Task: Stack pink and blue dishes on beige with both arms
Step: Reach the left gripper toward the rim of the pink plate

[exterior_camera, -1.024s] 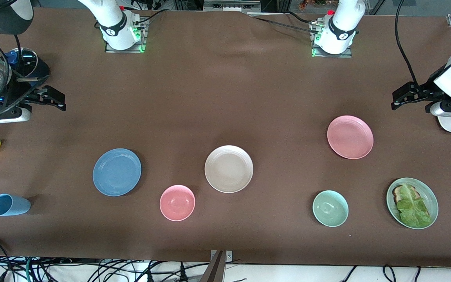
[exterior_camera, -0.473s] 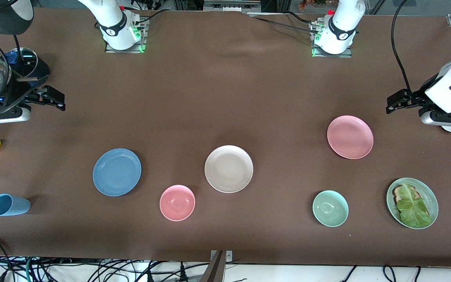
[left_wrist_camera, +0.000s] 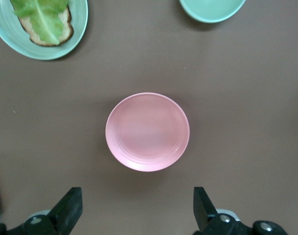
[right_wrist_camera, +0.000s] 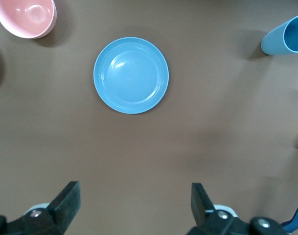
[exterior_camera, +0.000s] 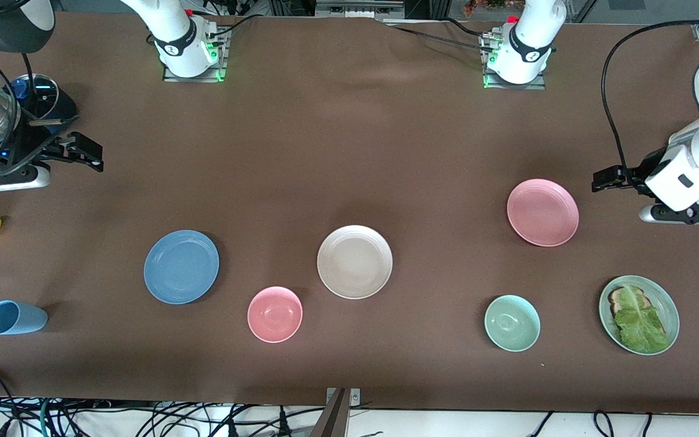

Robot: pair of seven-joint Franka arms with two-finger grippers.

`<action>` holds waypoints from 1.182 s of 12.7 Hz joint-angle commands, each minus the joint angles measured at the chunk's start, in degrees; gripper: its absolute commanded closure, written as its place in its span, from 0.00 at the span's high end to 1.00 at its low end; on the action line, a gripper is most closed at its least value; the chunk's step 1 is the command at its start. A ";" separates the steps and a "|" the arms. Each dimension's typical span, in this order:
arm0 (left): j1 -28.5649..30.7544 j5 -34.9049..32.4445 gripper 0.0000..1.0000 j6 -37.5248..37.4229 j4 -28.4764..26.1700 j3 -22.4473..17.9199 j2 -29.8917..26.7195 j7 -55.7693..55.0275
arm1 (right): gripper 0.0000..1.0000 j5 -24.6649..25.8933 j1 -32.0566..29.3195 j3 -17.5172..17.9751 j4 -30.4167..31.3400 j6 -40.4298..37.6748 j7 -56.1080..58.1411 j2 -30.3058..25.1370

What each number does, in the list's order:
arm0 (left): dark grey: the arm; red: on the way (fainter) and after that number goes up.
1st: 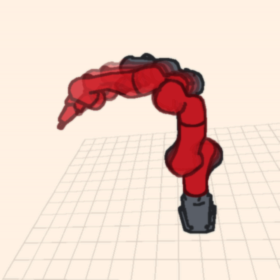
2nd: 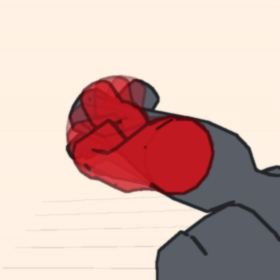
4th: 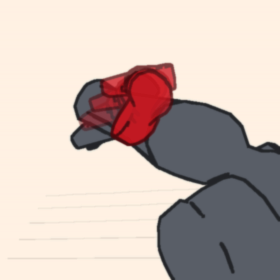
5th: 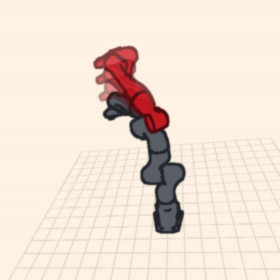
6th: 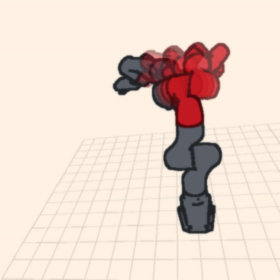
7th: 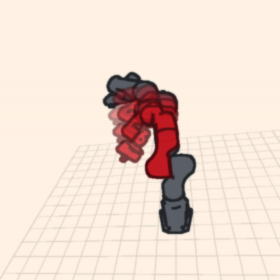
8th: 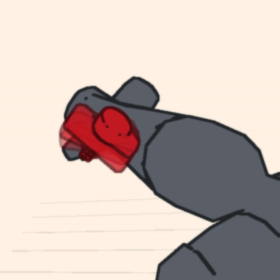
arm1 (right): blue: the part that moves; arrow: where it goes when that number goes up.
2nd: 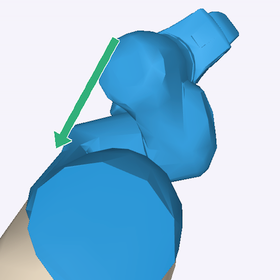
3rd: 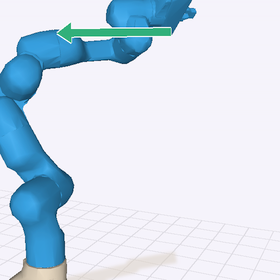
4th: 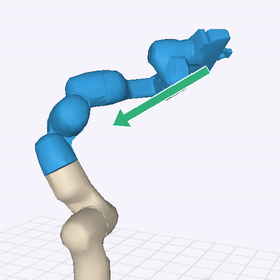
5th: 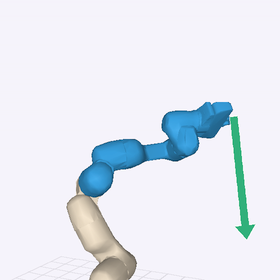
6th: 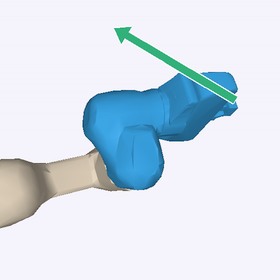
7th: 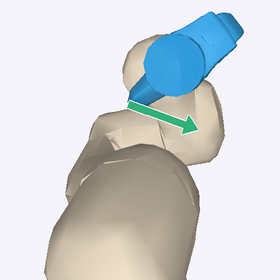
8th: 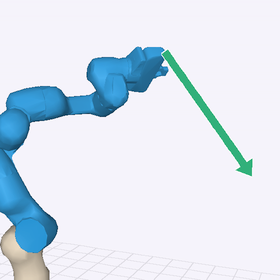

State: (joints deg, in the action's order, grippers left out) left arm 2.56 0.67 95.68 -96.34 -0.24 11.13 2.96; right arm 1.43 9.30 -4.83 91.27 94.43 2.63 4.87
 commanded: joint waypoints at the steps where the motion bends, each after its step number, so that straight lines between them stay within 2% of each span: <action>1: 2.44 0.03 1.00 0.29 1.24 0.07 5.98 0.90 | 1.00 -0.64 0.45 0.09 -0.48 0.05 0.62 -0.47; 3: 3.85 -1.27 1.00 4.58 -0.59 0.15 8.98 2.57 | 1.00 -0.64 0.63 0.09 -0.48 0.05 0.45 -0.47; 7: 5.18 -1.72 1.00 14.42 -10.25 0.16 8.38 6.79 | 1.00 -0.64 0.54 0.00 -0.91 0.05 0.54 -0.30; 12: 7.02 -1.72 1.00 31.03 -23.52 0.16 7.50 10.48 | 1.00 0.15 0.54 -0.09 -1.00 0.14 0.89 0.14; 15: 9.48 -1.72 1.00 34.13 -25.74 0.24 8.64 14.79 | 1.00 0.50 0.63 0.00 -2.06 0.40 0.80 0.84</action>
State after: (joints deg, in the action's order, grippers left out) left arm 10.09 -0.03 128.00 -119.47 -0.44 21.33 14.58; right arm 1.42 9.77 -4.72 90.85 94.94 2.63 4.97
